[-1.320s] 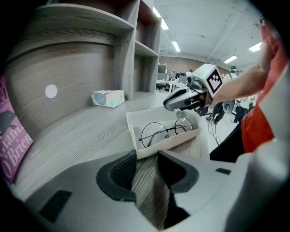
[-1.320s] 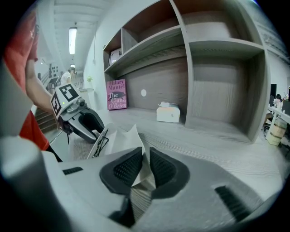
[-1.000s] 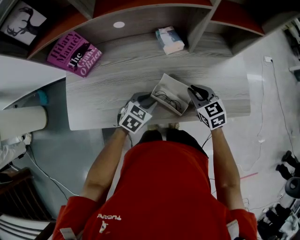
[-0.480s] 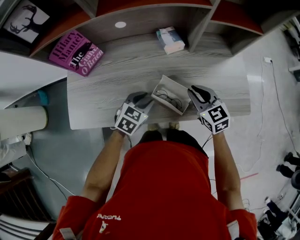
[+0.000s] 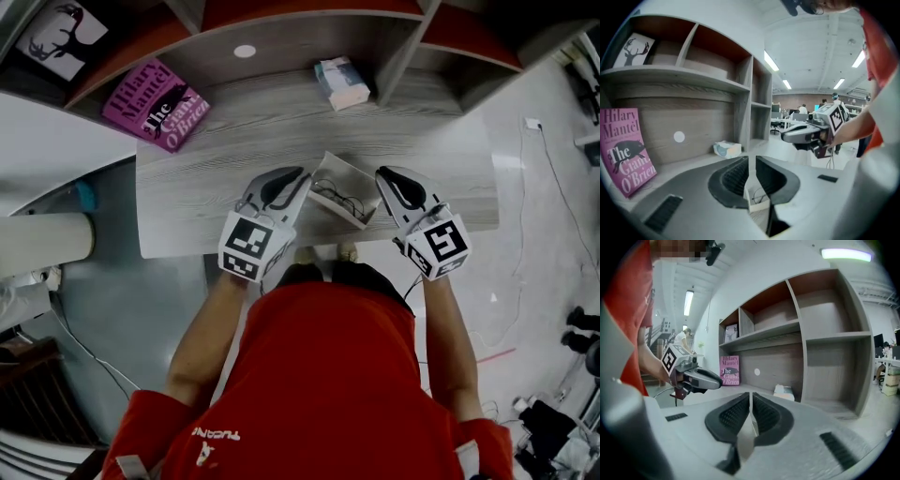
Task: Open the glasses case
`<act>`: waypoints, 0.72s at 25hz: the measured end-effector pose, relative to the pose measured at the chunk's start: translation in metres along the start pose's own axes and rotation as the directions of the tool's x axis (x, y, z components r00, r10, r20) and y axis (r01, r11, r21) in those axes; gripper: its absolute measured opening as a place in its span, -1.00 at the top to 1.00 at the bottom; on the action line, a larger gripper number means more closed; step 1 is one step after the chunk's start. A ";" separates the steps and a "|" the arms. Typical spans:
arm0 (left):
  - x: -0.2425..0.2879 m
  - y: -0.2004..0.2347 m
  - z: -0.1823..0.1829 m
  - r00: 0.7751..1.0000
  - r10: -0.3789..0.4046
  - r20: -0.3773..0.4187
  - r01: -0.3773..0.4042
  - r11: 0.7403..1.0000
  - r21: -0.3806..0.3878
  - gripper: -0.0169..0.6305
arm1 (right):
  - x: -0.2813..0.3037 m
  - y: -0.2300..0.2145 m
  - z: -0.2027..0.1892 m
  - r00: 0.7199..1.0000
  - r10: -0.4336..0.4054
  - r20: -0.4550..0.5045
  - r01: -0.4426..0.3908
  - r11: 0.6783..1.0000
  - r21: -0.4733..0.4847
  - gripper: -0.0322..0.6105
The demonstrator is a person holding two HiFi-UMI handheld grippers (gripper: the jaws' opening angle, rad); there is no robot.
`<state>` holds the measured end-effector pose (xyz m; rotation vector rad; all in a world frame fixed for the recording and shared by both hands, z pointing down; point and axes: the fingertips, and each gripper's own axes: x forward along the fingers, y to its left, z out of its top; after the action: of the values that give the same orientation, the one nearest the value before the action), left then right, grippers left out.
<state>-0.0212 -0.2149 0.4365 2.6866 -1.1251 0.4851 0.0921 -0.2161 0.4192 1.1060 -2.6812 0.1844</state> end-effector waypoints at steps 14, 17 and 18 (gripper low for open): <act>-0.039 -0.017 0.106 0.943 0.006 0.334 -0.008 1.000 0.005 0.91 | -0.027 0.046 0.089 0.972 -0.015 0.236 0.031 0.997 -0.066 0.88; -0.046 -0.022 0.113 0.929 -0.007 0.369 0.001 1.000 0.017 0.92 | -0.034 0.045 0.098 0.959 -0.036 0.280 0.044 0.999 -0.022 0.88; -0.048 -0.023 0.113 0.928 -0.010 0.372 0.004 1.000 0.018 0.92 | -0.036 0.044 0.100 0.956 -0.044 0.291 0.048 0.999 -0.007 0.88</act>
<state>-0.0110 -0.2012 0.3131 2.8730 -1.2012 -0.0248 0.0686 -0.1810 0.3126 1.2796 -2.9006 -0.0078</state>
